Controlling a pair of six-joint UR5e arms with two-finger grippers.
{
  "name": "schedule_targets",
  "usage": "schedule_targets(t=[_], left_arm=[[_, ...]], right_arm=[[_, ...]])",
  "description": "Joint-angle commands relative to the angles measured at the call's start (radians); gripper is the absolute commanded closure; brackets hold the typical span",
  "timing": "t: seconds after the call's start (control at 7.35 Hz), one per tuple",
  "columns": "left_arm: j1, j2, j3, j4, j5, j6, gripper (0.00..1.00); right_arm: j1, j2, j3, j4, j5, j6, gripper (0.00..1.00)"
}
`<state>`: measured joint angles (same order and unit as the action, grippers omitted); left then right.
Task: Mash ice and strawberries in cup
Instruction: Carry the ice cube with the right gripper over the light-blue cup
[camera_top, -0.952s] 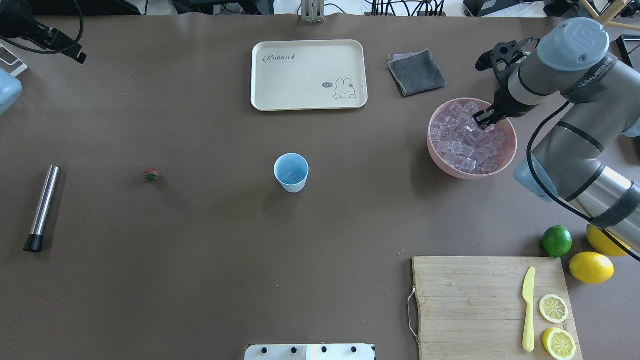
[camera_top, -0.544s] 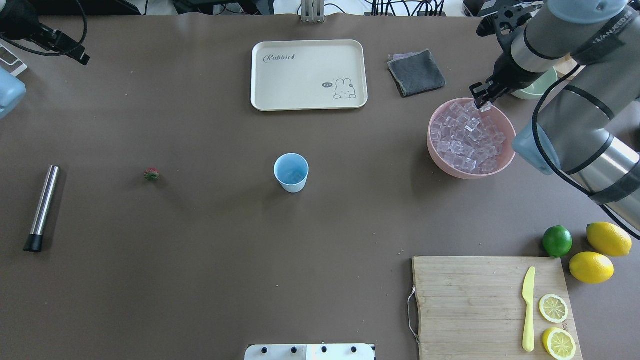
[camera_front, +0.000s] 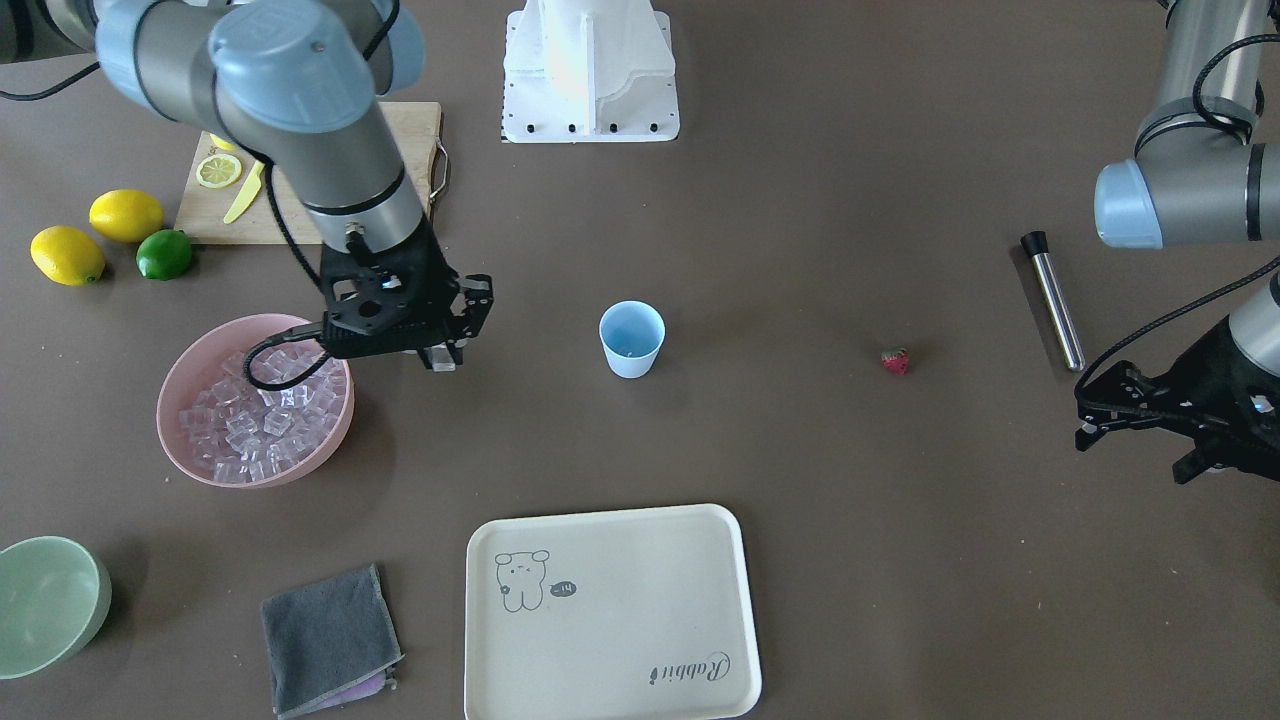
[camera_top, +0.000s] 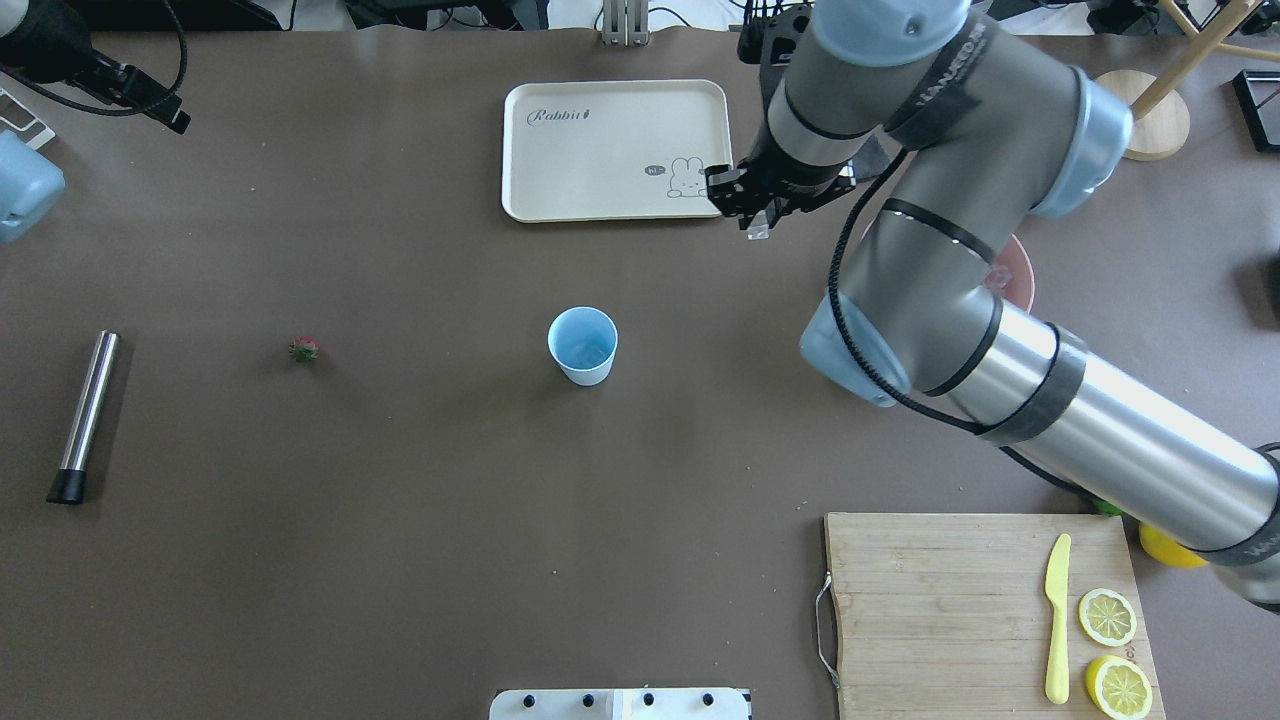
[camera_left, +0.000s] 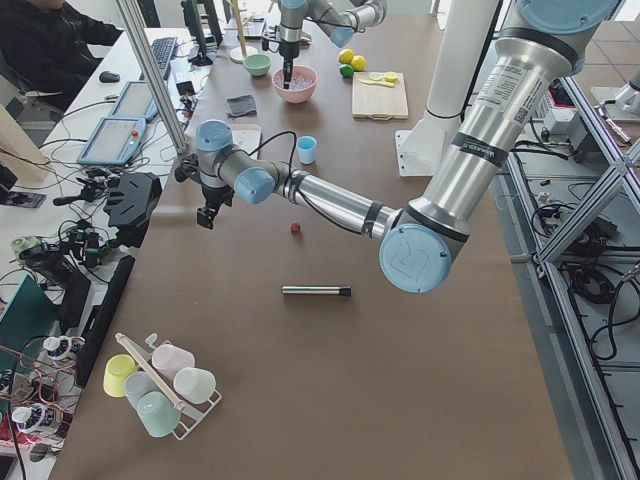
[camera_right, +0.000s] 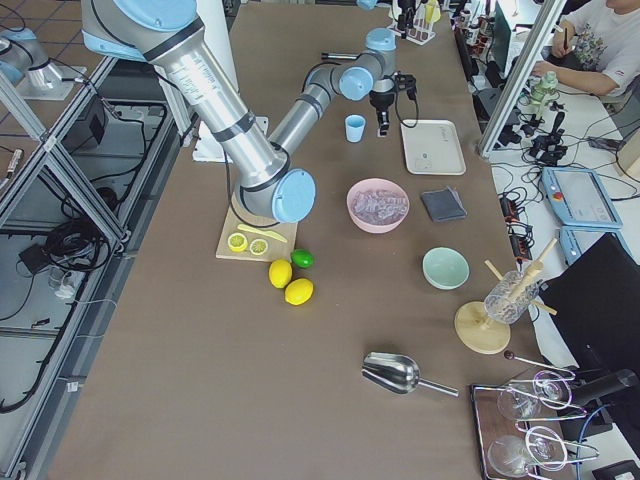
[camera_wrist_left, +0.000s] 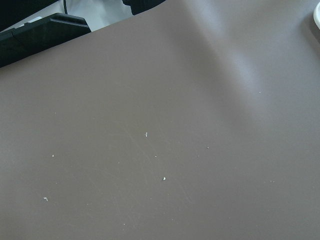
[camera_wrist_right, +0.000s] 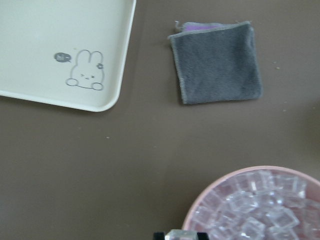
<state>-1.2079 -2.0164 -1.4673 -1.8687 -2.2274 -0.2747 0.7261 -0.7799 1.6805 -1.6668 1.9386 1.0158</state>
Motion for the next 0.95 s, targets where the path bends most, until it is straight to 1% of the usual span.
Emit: schedule_targets(t=[0.0, 0.41, 0.54, 0.82], left_arm=[[0.001, -0.001, 0.001, -0.001, 0.0, 0.0, 0.02], [0.002, -0.001, 0.002, -0.001, 0.0, 0.0, 0.02], [0.004, -0.001, 0.007, -0.003, 0.0, 0.0, 0.02], [0.002, 0.005, 0.005, -0.015, 0.0, -0.001, 0.02]], right_arm=[[-0.159, 0.198, -0.147, 0.004, -0.152, 0.227, 0.93], [-0.224, 0.194, -0.154, 0.007, -0.211, 0.257, 0.93], [-0.225, 0.197, -0.171, 0.045, -0.22, 0.259, 0.93], [-0.226, 0.188, -0.214, 0.085, -0.224, 0.256, 0.93]])
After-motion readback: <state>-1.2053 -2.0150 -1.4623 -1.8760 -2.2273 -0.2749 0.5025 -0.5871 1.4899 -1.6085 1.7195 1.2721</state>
